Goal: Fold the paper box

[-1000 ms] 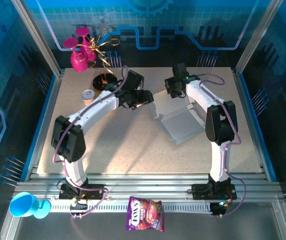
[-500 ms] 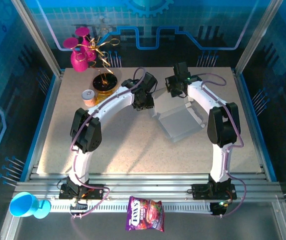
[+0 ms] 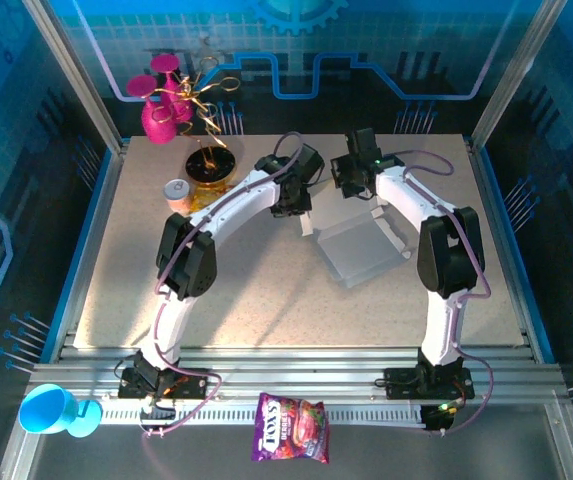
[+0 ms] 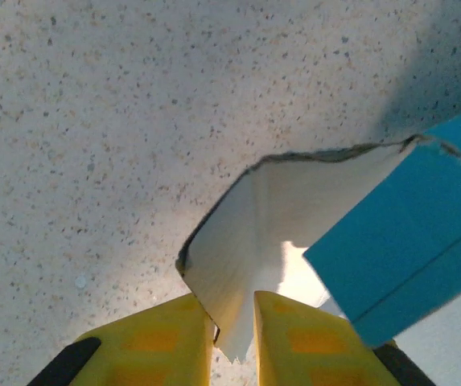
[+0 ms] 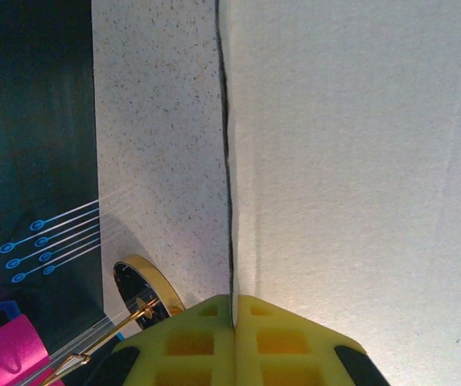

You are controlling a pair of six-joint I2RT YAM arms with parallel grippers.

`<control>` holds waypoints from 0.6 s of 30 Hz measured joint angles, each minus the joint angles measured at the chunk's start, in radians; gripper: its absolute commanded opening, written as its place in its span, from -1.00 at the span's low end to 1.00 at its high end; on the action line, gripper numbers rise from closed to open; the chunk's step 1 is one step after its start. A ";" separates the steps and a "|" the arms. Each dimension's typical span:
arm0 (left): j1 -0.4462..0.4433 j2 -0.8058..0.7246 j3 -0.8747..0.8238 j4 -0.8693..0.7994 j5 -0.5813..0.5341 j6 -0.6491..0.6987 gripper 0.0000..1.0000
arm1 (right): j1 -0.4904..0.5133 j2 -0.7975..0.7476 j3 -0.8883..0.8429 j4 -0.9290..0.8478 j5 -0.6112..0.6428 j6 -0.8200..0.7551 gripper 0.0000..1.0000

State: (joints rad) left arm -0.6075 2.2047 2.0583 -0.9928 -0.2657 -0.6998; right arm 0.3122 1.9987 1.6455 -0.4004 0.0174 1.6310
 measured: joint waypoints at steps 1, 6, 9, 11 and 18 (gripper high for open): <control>-0.001 0.007 0.010 -0.003 -0.005 0.000 -0.52 | 0.001 -0.004 -0.005 0.006 0.002 0.000 -1.00; -0.014 0.014 0.026 -0.019 -0.022 0.008 -0.34 | 0.001 -0.016 -0.015 0.017 0.005 0.004 -1.00; -0.024 0.013 0.018 -0.010 -0.027 0.010 -0.47 | 0.001 -0.017 -0.016 0.019 0.005 0.004 -1.00; -0.027 0.013 0.008 -0.004 -0.027 0.018 -0.53 | 0.001 -0.016 -0.016 0.019 0.005 0.004 -1.00; -0.027 0.021 0.029 -0.023 -0.048 0.018 -1.00 | 0.002 -0.017 -0.016 0.021 0.005 0.004 -1.00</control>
State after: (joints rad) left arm -0.6350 2.2253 2.0876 -1.0157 -0.3141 -0.6819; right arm 0.3141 1.9820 1.6295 -0.3794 0.0219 1.6352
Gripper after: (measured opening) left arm 0.052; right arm 0.062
